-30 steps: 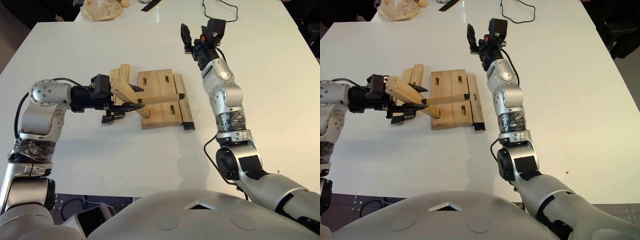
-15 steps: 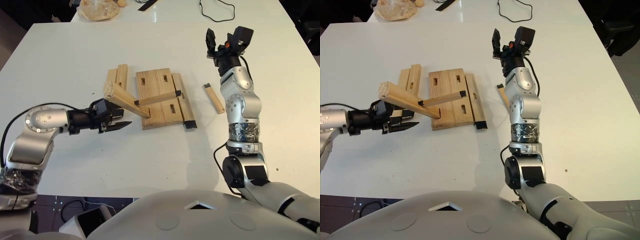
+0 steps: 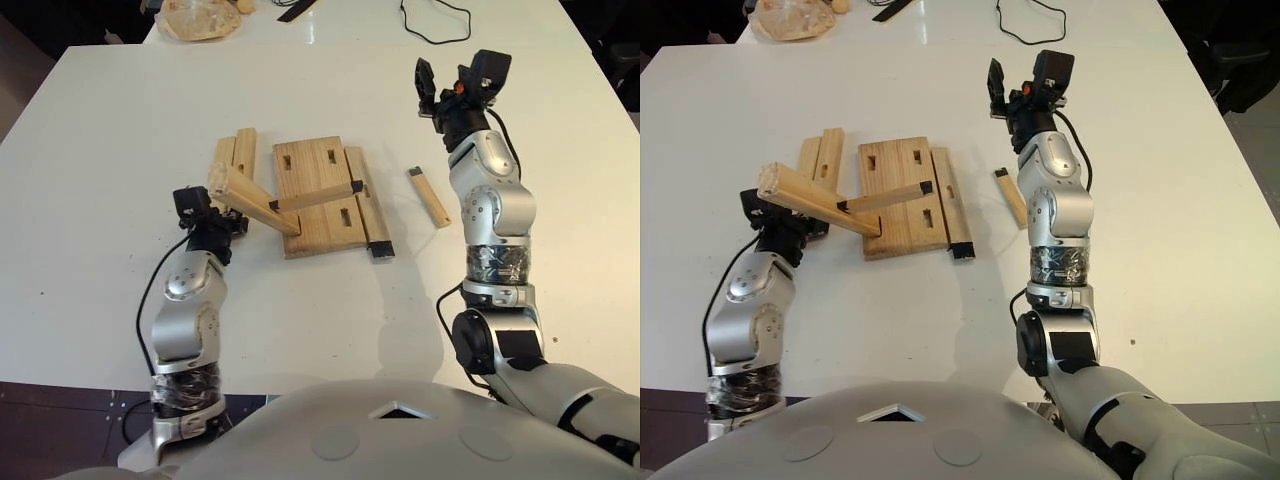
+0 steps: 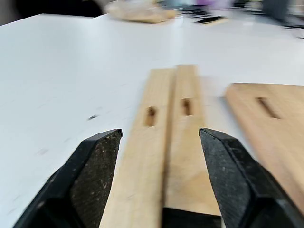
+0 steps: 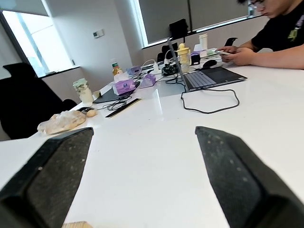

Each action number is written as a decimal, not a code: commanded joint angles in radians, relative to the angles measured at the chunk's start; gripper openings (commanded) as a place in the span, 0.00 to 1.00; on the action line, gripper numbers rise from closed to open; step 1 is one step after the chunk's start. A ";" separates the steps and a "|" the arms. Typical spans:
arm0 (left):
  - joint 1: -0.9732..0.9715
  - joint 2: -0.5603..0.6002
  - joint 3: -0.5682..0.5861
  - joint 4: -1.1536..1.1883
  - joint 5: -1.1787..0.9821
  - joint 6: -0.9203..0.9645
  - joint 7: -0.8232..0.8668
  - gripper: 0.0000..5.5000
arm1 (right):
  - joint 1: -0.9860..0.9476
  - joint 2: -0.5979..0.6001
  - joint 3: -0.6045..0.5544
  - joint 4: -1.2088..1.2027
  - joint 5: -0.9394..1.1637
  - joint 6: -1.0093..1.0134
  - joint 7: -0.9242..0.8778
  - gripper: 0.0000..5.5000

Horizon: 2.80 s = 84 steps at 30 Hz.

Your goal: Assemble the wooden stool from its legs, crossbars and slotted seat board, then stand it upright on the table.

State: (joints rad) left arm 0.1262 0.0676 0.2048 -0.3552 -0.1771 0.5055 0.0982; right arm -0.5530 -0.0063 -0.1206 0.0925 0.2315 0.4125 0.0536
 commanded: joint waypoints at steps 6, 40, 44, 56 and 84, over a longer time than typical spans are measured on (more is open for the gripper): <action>-0.040 0.077 0.017 0.106 0.027 0.017 -0.050 0.68 | -0.044 0.036 0.075 0.051 -0.025 -0.023 0.024 0.72; -0.008 0.433 0.075 0.153 -0.106 0.236 -0.476 0.68 | 0.032 0.092 0.106 -0.060 -0.040 -0.006 0.002 0.72; 0.017 0.463 0.062 0.161 -0.073 0.211 -0.476 0.68 | 0.040 0.094 0.108 -0.071 -0.038 -0.004 -0.002 0.72; -0.014 0.370 0.043 0.246 -0.121 0.185 -0.471 0.44 | 0.036 0.098 0.120 -0.071 -0.038 0.001 0.000 0.72; -0.432 0.546 0.305 -0.190 -1.315 0.169 -0.616 0.37 | -0.315 -0.355 -0.135 -0.130 0.810 0.606 0.821 0.72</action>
State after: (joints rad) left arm -0.2602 0.5273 0.5494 -0.5039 -1.3944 0.6030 -0.4763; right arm -0.7625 -0.3291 -0.1827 -0.0021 0.8743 0.9204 0.8453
